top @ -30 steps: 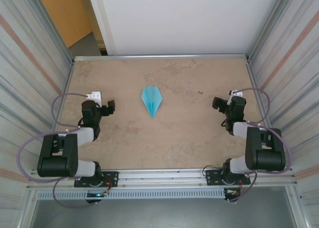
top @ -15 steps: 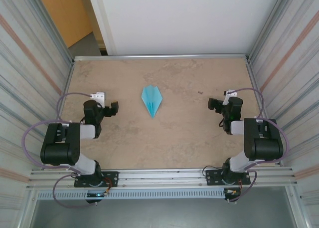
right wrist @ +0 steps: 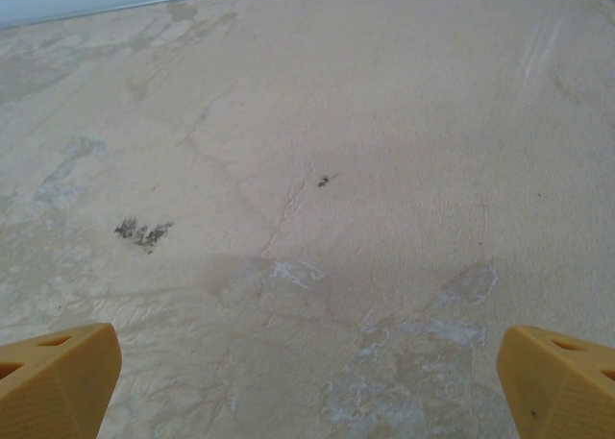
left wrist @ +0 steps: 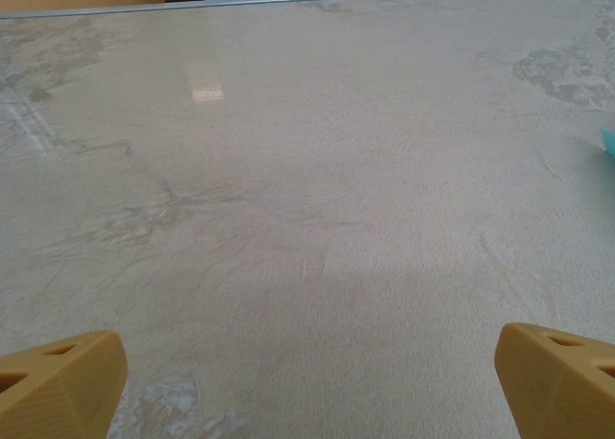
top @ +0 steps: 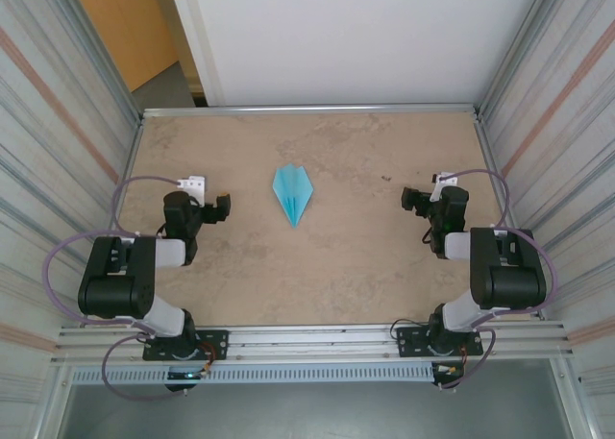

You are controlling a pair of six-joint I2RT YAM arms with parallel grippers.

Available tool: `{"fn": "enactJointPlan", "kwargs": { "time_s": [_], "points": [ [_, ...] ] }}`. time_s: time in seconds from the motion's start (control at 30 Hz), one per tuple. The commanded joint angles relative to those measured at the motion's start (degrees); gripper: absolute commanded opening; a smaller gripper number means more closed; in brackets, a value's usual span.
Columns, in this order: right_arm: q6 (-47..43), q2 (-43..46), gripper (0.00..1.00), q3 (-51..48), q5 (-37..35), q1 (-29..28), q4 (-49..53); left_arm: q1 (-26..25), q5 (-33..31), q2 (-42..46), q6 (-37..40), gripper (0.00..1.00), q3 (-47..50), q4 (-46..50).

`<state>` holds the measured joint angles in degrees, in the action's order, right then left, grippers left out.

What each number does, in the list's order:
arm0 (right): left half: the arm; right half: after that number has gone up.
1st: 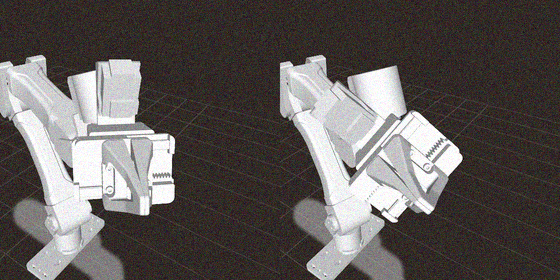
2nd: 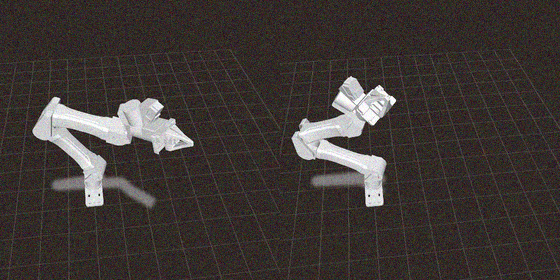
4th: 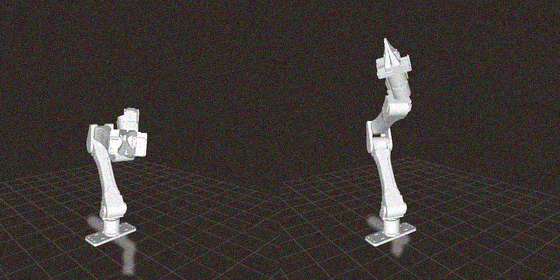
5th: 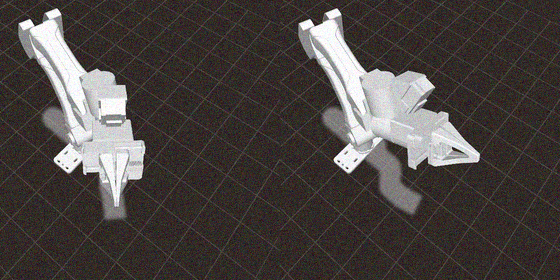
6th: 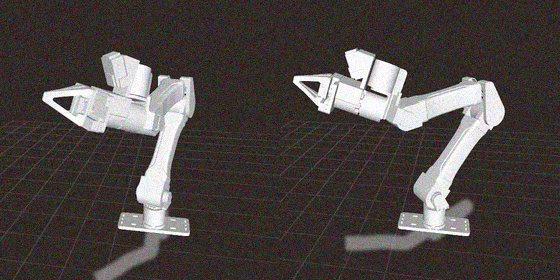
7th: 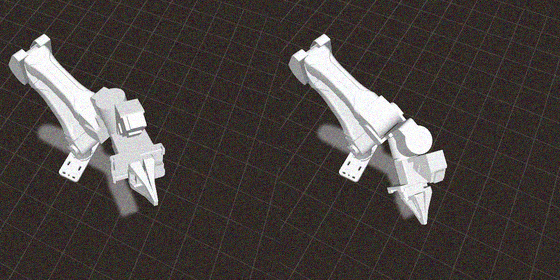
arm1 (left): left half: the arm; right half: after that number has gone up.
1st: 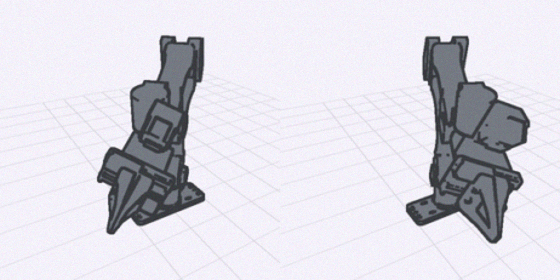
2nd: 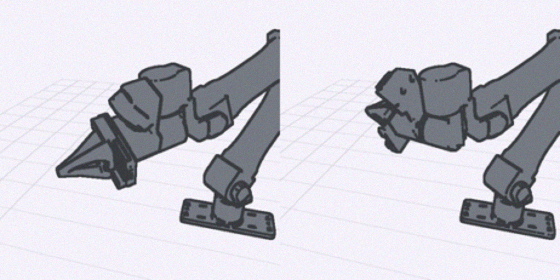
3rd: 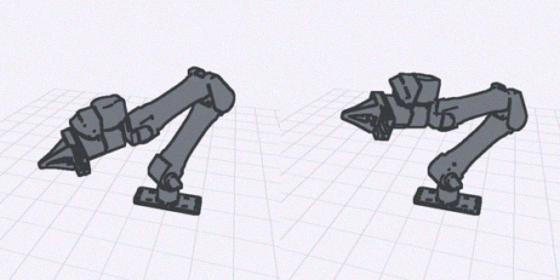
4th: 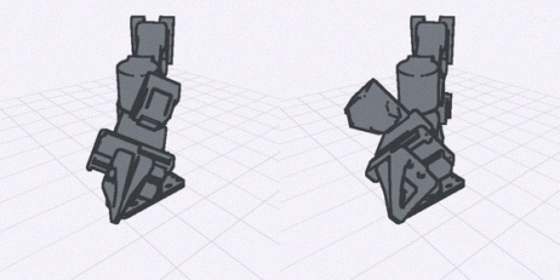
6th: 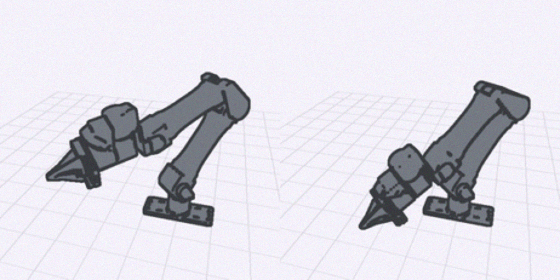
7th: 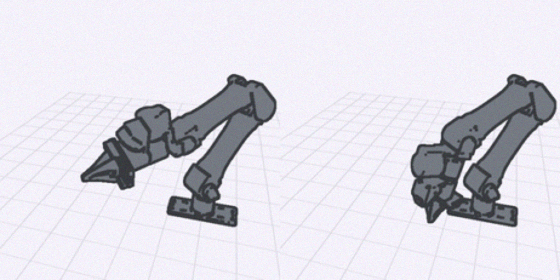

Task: Fold a paper plane with a square sheet of paper (pick it up from the middle)
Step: Reset both arms

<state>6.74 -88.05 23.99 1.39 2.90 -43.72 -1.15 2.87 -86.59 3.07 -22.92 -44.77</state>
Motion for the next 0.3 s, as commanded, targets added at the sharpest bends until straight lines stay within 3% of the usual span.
{"fn": "enactJointPlan", "kwargs": {
  "time_s": [0.0,0.27],
  "points": [
    [-1.86,-0.27,0.99,-0.48,-0.45,-0.17,-1.64,-0.02,-1.19,-0.27,1.17,0.99,-1.08,0.04],
    [-1.76,-0.28,0.99,-0.39,-0.42,-0.15,-1.63,-0.16,-1.30,-0.38,1.21,0.99,-1.15,0.21]
  ]
}}
